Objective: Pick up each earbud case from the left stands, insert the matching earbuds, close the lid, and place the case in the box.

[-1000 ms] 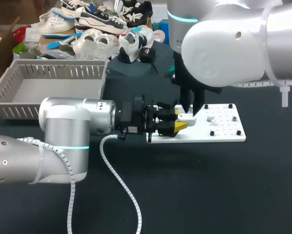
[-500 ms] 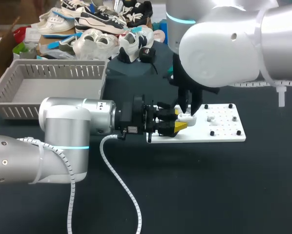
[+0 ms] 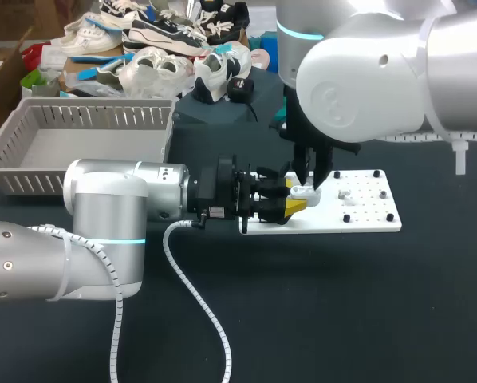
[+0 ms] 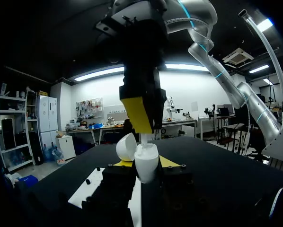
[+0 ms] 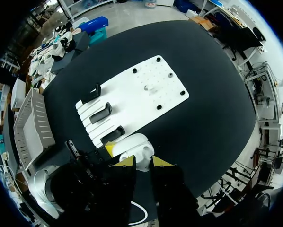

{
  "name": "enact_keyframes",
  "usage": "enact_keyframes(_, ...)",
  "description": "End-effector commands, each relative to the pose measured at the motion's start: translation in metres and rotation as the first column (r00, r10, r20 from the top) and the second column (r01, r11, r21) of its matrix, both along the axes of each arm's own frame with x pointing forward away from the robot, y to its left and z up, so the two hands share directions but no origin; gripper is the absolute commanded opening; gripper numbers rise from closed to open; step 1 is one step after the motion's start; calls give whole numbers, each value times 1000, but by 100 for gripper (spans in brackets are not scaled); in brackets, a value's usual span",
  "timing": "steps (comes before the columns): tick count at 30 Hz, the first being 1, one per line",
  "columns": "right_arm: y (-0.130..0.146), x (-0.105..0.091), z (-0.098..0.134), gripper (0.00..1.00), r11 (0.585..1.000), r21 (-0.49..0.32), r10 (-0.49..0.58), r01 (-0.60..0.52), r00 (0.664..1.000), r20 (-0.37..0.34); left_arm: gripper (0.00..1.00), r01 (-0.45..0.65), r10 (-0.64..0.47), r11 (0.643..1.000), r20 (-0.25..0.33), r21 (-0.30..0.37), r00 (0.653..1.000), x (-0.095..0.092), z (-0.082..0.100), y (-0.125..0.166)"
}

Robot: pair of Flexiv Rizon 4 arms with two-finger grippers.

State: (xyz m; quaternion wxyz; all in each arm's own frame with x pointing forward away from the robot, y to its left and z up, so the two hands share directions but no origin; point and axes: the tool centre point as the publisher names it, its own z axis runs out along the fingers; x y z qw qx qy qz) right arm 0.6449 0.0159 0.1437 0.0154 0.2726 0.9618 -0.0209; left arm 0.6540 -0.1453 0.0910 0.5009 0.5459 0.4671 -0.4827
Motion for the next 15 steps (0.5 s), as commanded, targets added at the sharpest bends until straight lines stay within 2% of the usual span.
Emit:
enact_keyframes(1,-2,0,-2,0,1000,1,2,-2,1000,-2,0,1,-1,1000,0,-1,1000,1,-1,0)
enact_keyframes(15,-6,3,-5,0,1000,5,6,-6,1000,-4,0,1,-1,1000,0,-1,1000,1,-1,0)
